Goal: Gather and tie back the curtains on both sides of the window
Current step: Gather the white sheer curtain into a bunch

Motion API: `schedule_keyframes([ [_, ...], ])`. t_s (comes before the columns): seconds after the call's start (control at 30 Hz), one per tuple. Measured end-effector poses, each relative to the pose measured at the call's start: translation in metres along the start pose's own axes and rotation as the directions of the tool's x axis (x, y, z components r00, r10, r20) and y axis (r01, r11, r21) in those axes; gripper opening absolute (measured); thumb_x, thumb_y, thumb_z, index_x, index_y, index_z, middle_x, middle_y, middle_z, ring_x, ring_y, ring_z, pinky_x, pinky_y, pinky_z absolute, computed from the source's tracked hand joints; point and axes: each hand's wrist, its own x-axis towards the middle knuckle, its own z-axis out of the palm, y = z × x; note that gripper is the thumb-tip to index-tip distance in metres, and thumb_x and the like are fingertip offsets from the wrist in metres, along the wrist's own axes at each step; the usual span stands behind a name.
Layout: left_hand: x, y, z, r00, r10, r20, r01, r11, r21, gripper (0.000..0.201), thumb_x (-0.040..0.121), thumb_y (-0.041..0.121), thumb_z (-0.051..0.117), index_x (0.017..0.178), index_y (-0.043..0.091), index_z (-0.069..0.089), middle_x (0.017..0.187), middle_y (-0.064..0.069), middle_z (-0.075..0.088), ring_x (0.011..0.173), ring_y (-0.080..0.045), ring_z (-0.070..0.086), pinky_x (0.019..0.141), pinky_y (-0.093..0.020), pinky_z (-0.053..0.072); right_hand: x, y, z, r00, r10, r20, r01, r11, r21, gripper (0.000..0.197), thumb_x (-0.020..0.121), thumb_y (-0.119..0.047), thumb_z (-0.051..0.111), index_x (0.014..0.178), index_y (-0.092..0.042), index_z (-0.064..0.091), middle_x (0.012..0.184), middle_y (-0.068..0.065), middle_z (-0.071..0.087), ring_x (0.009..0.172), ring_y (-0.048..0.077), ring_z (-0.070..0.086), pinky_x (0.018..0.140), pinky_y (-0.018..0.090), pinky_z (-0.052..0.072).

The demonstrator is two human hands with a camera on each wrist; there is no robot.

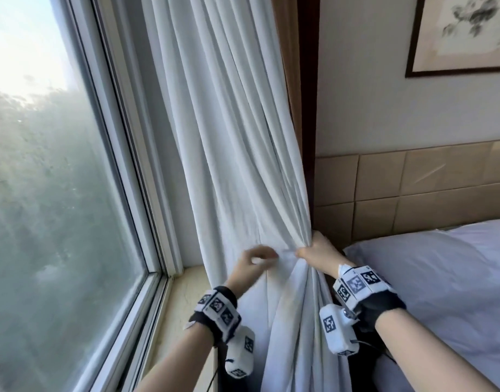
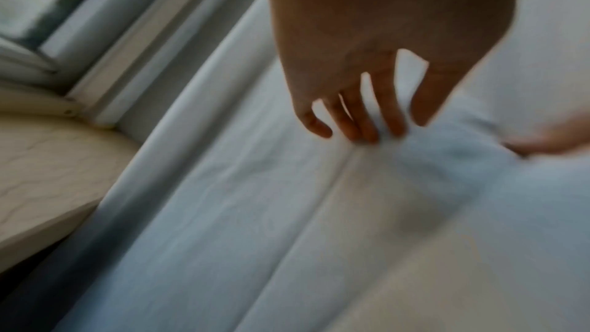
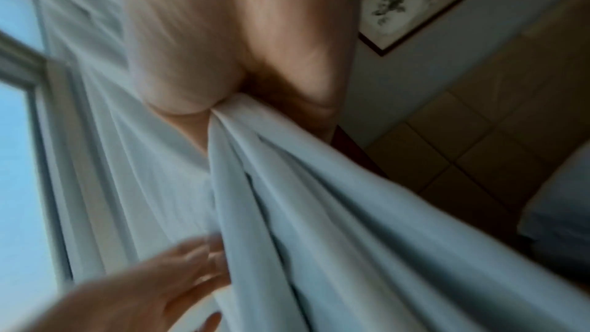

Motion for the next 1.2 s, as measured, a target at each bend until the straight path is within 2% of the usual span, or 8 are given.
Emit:
schedule_keyframes([
  [0.07, 0.008, -0.002, -0.019, 0.984, -0.081, -0.158, 0.060, 0.989, -0.133, 0.026, 0.085, 0.016, 0.070, 0.111, 0.015, 0.064, 0.103, -0.004, 0.065, 0.096, -0.016, 0.061, 0.081, -0.026, 0.047, -0.006, -0.005, -0.008, 0.997, 0.043, 0.070, -0.048, 0.996, 0.074, 0.057, 0.067, -0.017, 0.072, 0.118, -0.005, 0.052, 0.112, 0.009, 0.058, 0.107, 0.022, 0.055, 0.086, 0.026, 0.042],
  [0.23, 0.022, 0.008, -0.012, 0.951, -0.239, 0.197, 0.289, 0.914, -0.286, 0.062, 0.075, 0.049, 0.066, 0.133, 0.036, 0.048, 0.129, 0.012, 0.056, 0.122, -0.005, 0.049, 0.102, -0.040, 0.039, -0.011, -0.007, -0.010, 0.993, 0.112, 0.047, -0.119, 0.979, 0.166, 0.059, 0.045, -0.011, 0.049, 0.103, -0.005, 0.044, 0.091, 0.005, 0.052, 0.094, 0.022, 0.048, 0.072, 0.026, 0.038],
  [0.4, 0.017, 0.033, 0.023, 0.962, -0.153, 0.226, 0.236, 0.881, -0.410, 0.026, 0.088, 0.029, 0.044, 0.103, 0.016, 0.061, 0.097, 0.007, 0.072, 0.105, -0.015, 0.060, 0.096, -0.037, 0.041, -0.010, -0.018, 0.005, 0.986, 0.158, 0.061, -0.166, 0.971, 0.171, 0.010, 0.063, 0.000, 0.050, 0.064, -0.008, 0.045, 0.069, 0.005, 0.047, 0.076, 0.024, 0.051, 0.059, 0.022, 0.035],
  [0.57, 0.017, 0.041, 0.032, 0.974, -0.201, 0.106, 0.226, 0.912, -0.343, 0.046, 0.102, 0.013, 0.022, 0.072, 0.012, 0.058, 0.064, 0.000, 0.063, 0.075, -0.015, 0.057, 0.071, -0.024, 0.046, 0.001, -0.018, 0.014, 0.988, 0.157, 0.001, -0.154, 0.965, 0.210, 0.016, 0.074, 0.003, 0.047, 0.068, -0.012, 0.047, 0.070, 0.001, 0.046, 0.091, 0.022, 0.050, 0.067, 0.021, 0.040],
  [0.7, 0.018, 0.045, 0.024, 0.979, -0.204, 0.022, 0.192, 0.874, -0.446, 0.034, 0.090, -0.009, 0.031, 0.070, 0.008, 0.053, 0.051, 0.008, 0.062, 0.052, -0.004, 0.060, 0.054, -0.016, 0.047, -0.001, -0.018, 0.016, 0.989, 0.145, -0.002, -0.142, 0.973, 0.181, 0.039, 0.081, 0.014, 0.040, 0.054, -0.014, 0.039, 0.061, 0.001, 0.043, 0.064, 0.016, 0.046, 0.047, 0.017, 0.032],
  [0.83, 0.021, 0.042, 0.013, 0.989, -0.108, -0.099, 0.064, 0.927, -0.369, 0.019, 0.066, 0.004, 0.048, 0.059, 0.011, 0.064, 0.060, -0.002, 0.060, 0.063, -0.015, 0.054, 0.058, -0.023, 0.043, 0.002, -0.018, 0.014, 0.991, 0.131, -0.007, -0.128, 0.976, 0.175, 0.029, 0.079, 0.017, 0.039, 0.071, -0.009, 0.049, 0.073, 0.004, 0.050, 0.076, 0.018, 0.051, 0.056, 0.021, 0.036],
  [0.97, 0.021, 0.031, 0.005, 0.955, -0.146, -0.259, 0.038, 0.925, -0.379, 0.021, 0.074, 0.010, 0.069, 0.054, 0.014, 0.063, 0.058, -0.001, 0.053, 0.059, -0.013, 0.047, 0.061, -0.025, 0.038, 0.001, -0.018, 0.006, 0.991, 0.133, -0.010, -0.130, 0.979, 0.156, 0.031, 0.079, 0.016, 0.041, 0.104, -0.003, 0.047, 0.078, 0.001, 0.046, 0.093, 0.022, 0.047, 0.064, 0.022, 0.038],
  [1.2, 0.015, 0.018, 0.002, 0.871, -0.030, -0.491, -0.081, 0.976, -0.204, 0.040, 0.083, 0.019, 0.072, 0.053, 0.012, 0.047, 0.056, -0.002, 0.031, 0.055, -0.013, 0.028, 0.051, -0.027, 0.019, 0.010, -0.012, 0.005, 0.984, 0.153, -0.087, -0.142, 0.982, 0.126, 0.023, 0.087, 0.008, 0.041, 0.108, 0.003, 0.050, 0.096, 0.011, 0.053, 0.097, 0.026, 0.050, 0.069, 0.027, 0.041],
])
